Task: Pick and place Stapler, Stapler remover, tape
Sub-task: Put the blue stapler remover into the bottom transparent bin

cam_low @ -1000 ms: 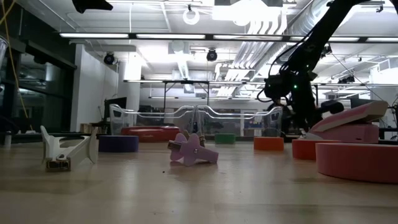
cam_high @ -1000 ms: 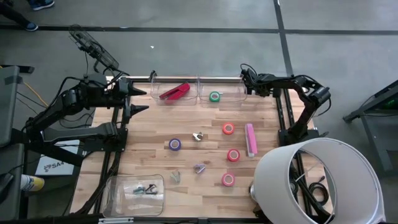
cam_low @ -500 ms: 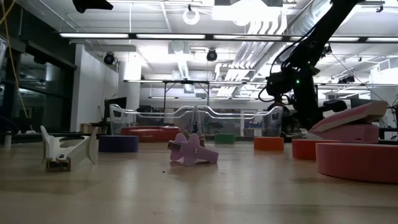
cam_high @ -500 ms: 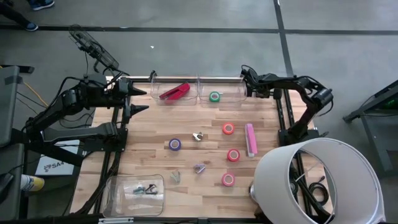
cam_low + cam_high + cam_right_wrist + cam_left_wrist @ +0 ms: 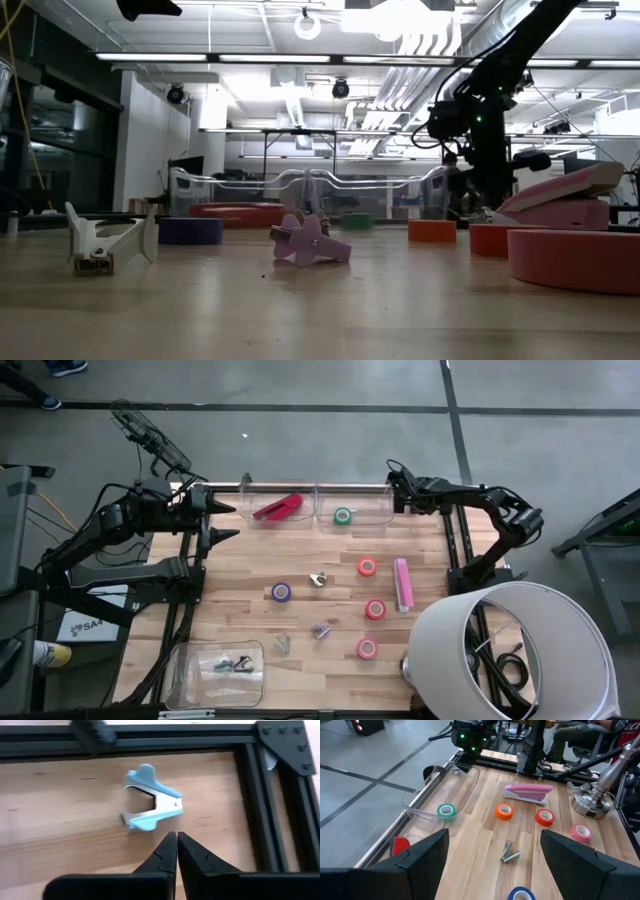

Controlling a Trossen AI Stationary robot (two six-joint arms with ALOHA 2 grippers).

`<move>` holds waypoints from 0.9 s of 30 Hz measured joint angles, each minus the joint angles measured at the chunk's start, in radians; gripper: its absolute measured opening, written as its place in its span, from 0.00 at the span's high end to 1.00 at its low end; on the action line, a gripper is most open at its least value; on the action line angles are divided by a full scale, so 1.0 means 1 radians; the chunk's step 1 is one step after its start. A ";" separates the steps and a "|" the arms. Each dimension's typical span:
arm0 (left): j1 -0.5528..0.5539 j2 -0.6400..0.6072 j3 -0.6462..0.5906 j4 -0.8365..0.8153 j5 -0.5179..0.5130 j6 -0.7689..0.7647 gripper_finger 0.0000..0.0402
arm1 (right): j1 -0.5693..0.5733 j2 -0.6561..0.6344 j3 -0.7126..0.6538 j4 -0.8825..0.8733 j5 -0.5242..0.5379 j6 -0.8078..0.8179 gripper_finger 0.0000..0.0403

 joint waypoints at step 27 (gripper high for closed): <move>0.000 0.000 0.000 -0.001 -0.001 0.003 0.23 | -0.089 0.000 0.000 0.122 -0.151 0.427 0.49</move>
